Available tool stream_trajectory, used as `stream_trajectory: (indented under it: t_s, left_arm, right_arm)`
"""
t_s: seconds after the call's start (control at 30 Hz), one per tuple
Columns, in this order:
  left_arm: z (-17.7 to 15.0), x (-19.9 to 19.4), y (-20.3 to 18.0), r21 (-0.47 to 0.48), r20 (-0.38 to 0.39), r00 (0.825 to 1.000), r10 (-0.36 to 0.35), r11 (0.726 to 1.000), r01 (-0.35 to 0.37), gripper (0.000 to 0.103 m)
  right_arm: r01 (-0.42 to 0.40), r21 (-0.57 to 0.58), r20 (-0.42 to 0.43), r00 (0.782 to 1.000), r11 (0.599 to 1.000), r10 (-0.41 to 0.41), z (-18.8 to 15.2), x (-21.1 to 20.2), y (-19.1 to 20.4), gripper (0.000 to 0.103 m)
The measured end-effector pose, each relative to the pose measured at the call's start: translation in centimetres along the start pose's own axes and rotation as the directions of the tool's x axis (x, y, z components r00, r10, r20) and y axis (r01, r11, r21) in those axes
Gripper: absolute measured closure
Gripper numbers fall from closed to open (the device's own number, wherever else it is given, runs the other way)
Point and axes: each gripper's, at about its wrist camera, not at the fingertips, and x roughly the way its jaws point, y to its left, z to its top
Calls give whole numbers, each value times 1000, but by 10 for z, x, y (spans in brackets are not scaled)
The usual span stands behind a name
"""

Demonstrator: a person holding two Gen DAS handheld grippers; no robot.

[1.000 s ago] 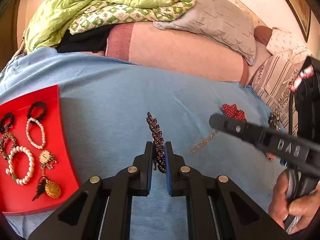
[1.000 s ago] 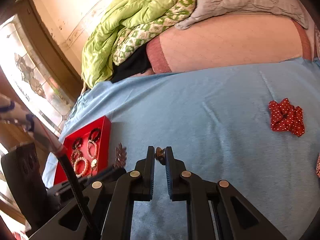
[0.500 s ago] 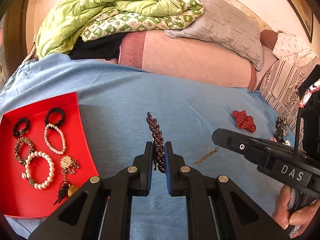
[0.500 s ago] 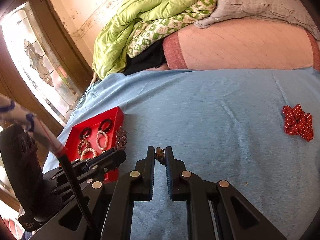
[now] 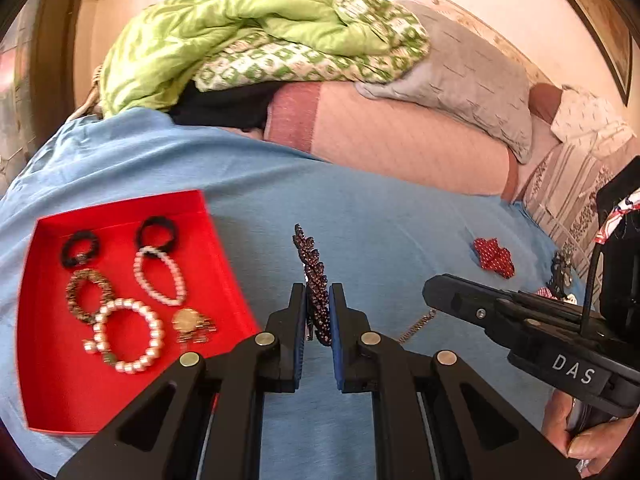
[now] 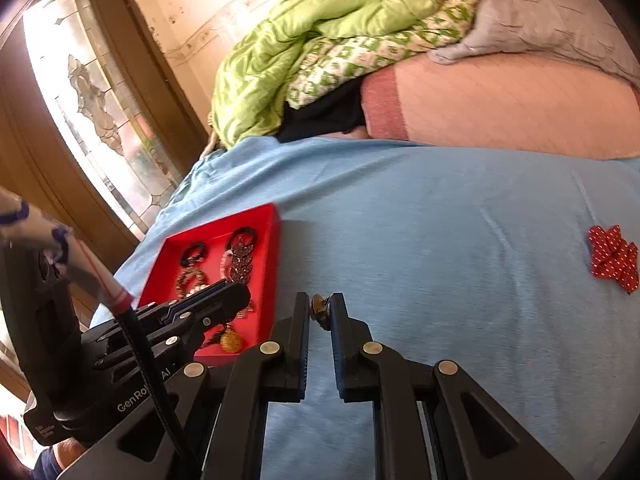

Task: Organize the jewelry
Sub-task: 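Carry the purple tassel and gold charm over the red tray with both tools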

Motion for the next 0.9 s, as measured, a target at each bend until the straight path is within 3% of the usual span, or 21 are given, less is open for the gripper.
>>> stream_trajectory:
  t_s: [0.33, 0.53, 0.9]
  left_arm:
    - [-4, -49, 74, -108, 30, 997, 67, 992, -64, 92]
    - [-28, -73, 135, -207, -18, 994, 112, 972, -113, 92]
    - [-56, -59, 176, -258, -104, 986, 127, 954, -150, 92]
  right_arm:
    - [-76, -51, -12, 997, 996, 75, 2, 15, 70, 92]
    - [-140, -87, -51, 989, 986, 136, 2, 34, 115, 92]
    - [-196, -79, -180, 967, 977, 179, -24, 95, 157, 92]
